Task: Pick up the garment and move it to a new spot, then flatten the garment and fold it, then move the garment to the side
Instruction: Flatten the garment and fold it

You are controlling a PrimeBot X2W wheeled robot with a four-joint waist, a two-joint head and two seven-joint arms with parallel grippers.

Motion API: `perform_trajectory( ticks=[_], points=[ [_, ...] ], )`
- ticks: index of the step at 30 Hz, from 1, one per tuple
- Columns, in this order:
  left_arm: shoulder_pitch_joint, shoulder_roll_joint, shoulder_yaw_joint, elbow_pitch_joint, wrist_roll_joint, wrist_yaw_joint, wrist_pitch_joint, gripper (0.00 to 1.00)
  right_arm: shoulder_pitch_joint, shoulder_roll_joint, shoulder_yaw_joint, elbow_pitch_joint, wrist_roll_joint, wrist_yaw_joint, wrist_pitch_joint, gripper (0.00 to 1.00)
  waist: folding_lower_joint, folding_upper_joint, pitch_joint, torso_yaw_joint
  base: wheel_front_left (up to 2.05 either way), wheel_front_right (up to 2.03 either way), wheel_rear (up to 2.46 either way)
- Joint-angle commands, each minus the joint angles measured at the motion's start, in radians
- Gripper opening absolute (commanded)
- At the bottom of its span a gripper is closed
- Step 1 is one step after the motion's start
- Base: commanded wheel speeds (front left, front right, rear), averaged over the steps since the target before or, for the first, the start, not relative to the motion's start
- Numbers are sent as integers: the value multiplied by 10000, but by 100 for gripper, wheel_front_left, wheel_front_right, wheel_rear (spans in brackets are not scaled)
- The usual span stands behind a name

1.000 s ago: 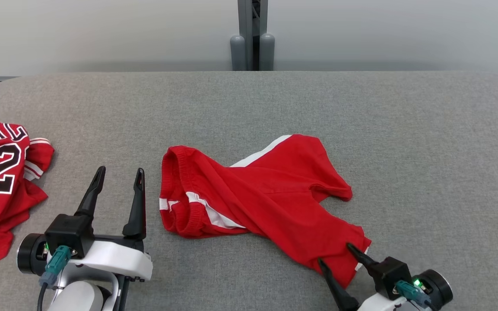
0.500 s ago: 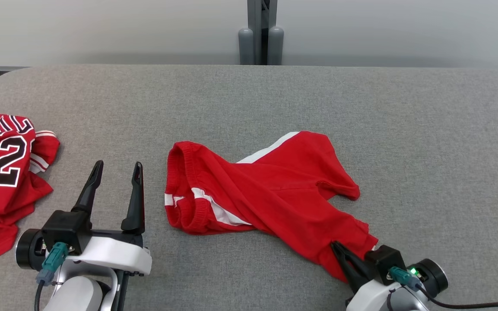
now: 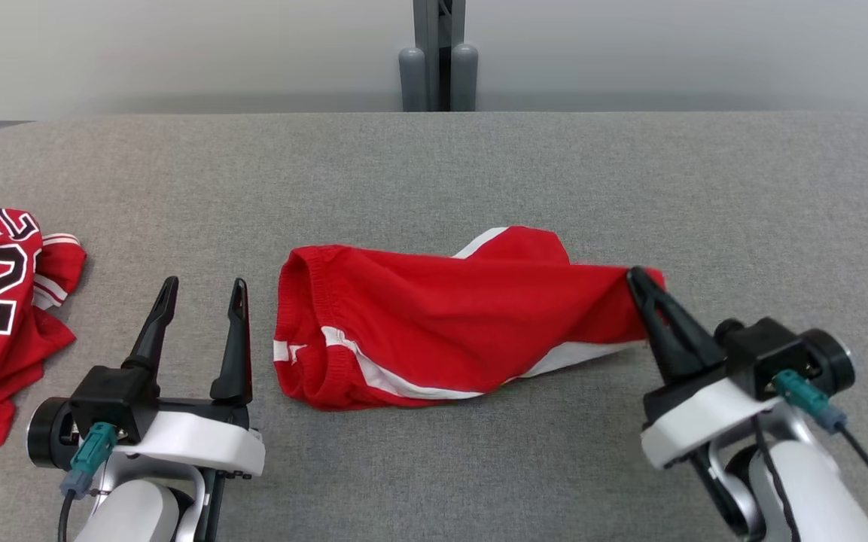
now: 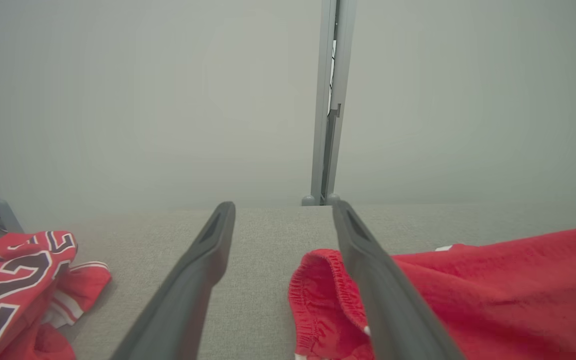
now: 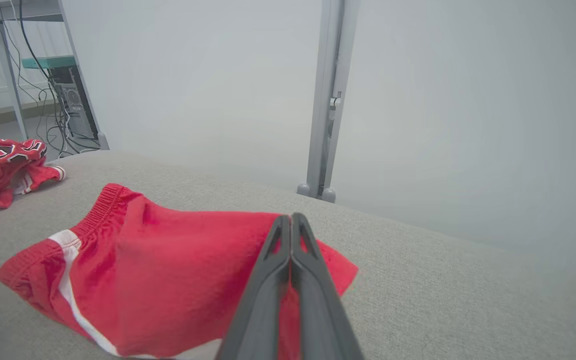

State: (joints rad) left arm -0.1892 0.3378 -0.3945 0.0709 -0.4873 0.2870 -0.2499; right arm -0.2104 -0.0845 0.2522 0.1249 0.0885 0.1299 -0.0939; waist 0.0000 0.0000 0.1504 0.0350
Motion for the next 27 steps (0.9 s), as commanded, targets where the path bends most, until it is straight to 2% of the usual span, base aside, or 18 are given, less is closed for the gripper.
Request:
perform_trajectory(
  ticks=[1, 7, 11, 15, 16, 17, 18, 23, 27],
  points=[
    [-71, 64, 32, -36, -19, -22, -48, 100, -300, -136, -187, -77, -38, 16, 100, 0, 0, 0, 54, -15, 0, 0, 0],
    [-352, 61, -69, -57, 40, -125, -14, 100, -1637, -370, -808, 798, 200, 16, 154, 0, 0, 0, 418, 142, 0, 0, 0],
    [-604, -91, -266, 12, 108, -265, -31, 100, -2877, -684, -723, 2586, 484, 15, 56, 0, 0, 0, 800, 457, 0, 0, 0],
    [-832, -210, -331, 97, 130, -385, -61, 100, -3801, -732, -501, 3946, 729, 9, -197, 0, 0, 0, 1118, 637, 0, 0, 0],
    [-901, -221, -333, 117, 136, -401, -71, 100, -3997, -706, -492, 4279, 809, 10, -249, 5, 0, 0, 1186, 659, 0, 0, 0],
    [-934, -232, -334, 149, 145, -431, -82, 100, -4133, -662, -443, 4602, 834, 10, -303, 38, 0, 0, 1210, 666, 0, 0, 0],
    [-939, -256, -338, 178, 142, -464, -84, 100, -4291, -613, -411, 4854, 935, 10, -445, 100, 0, 0, 1229, 668, 0, 0, 0],
    [-960, -336, -345, 280, 207, -534, -100, 100, -4481, -601, -625, 5724, 1238, 10, -1125, 100, 0, 0, 1163, 559, 0, 0, 0],
    [-829, -346, -353, 265, 230, -532, -111, 100, -3871, -676, -1334, 5551, 1475, 10, -1553, 100, 0, 0, 952, 419, 0, 0, 0]
  ],
)
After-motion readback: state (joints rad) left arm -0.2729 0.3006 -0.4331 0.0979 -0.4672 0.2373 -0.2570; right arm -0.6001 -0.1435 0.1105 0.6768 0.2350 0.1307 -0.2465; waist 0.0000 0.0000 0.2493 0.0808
